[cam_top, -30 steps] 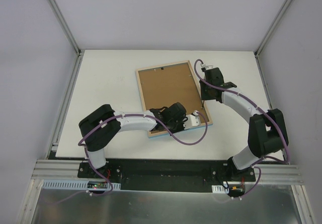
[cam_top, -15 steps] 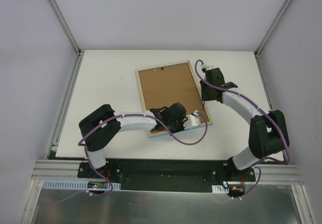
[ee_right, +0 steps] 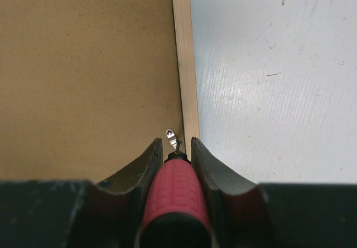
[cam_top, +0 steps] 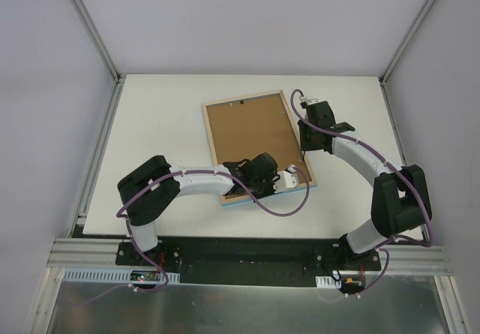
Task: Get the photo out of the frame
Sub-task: Release the photo frame item from the photo frame.
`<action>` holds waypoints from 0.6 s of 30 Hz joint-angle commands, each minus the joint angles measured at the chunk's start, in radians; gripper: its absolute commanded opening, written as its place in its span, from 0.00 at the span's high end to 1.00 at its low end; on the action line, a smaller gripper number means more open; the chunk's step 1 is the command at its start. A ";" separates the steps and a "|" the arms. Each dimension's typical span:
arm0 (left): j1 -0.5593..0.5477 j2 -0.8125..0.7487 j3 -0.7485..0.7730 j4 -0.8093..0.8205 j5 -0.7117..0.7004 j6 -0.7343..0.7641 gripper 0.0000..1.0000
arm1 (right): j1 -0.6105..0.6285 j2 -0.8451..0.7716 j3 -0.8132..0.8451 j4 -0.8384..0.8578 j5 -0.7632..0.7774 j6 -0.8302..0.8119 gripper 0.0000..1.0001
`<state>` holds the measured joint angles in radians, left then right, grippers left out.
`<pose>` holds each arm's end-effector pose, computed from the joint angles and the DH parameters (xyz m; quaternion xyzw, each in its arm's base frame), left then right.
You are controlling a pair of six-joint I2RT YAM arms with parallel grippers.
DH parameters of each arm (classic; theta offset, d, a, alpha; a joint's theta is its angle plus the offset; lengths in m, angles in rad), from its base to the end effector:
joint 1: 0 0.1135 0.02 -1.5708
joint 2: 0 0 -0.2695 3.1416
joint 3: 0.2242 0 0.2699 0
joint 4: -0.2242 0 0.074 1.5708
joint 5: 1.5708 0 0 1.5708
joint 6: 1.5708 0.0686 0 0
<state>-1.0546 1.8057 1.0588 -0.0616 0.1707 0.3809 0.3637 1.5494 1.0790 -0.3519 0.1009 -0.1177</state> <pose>0.1944 -0.3661 0.1384 0.6322 0.6758 -0.1972 0.3236 0.3509 0.1262 0.2129 -0.2037 0.9072 -0.0018 0.3681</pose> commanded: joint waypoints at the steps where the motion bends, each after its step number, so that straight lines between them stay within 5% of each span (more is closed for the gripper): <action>1: -0.028 0.081 -0.052 -0.204 0.081 -0.014 1.00 | 0.001 -0.015 0.015 -0.007 -0.013 -0.003 0.99; 18: -0.028 0.061 -0.066 -0.205 0.127 0.013 1.00 | -0.083 -0.103 0.074 -0.032 -0.092 0.015 0.99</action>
<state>-1.0546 1.8057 1.0588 -0.0616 0.1741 0.3820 0.3286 1.5341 1.0794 -0.3714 0.0601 -0.1196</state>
